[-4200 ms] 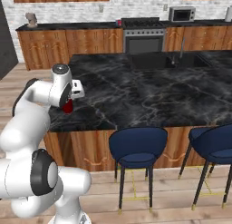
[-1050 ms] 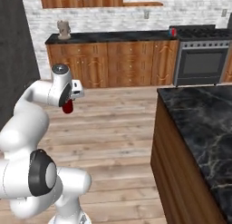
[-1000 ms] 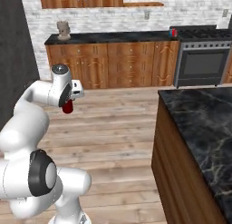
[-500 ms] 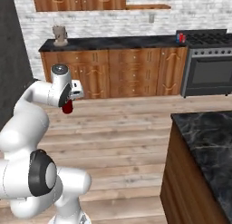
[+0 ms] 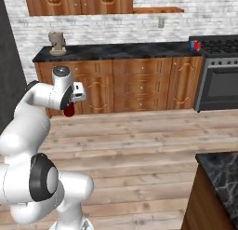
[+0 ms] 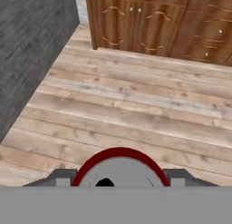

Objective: Four empty soda cans are scattered around the kitchen. Gather all the cans and cluster them next to the stove for recycling.

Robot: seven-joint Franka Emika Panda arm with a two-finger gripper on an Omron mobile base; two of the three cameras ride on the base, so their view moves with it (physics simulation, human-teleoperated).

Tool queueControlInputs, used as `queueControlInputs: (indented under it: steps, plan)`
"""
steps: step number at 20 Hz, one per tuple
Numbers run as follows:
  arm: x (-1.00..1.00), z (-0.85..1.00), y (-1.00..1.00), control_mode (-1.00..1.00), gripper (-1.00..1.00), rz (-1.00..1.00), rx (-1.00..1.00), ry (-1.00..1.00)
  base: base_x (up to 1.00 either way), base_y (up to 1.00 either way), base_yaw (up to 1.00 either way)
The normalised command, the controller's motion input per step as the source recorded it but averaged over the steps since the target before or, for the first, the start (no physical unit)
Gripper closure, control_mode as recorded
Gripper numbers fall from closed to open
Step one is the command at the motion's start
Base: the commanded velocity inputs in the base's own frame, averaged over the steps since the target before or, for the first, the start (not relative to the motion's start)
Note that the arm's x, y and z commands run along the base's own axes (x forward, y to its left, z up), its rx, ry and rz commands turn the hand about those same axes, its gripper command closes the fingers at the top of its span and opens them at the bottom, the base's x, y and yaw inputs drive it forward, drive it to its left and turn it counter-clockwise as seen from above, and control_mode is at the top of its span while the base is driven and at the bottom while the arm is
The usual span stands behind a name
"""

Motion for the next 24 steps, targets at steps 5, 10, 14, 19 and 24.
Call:
queueControlInputs:
  steps: [5,10,14,19,24]
  plan:
    - [0.00,0.00,0.00,1.00,1.00,0.00,0.00,0.00,1.00,0.46,0.00]
    - [0.00,0.00,0.00,1.00,1.00,0.00,0.00,0.00,1.00,0.38,0.00]
    - [0.00,0.00,0.00,1.00,1.00,0.00,0.00,0.00,1.00,0.30,0.00]
    - [0.00,0.00,0.00,1.00,1.00,0.00,0.00,0.00,1.00,0.12,0.00]
    - [0.00,0.00,0.00,1.00,1.00,0.00,0.00,0.00,1.00,-0.19,0.03]
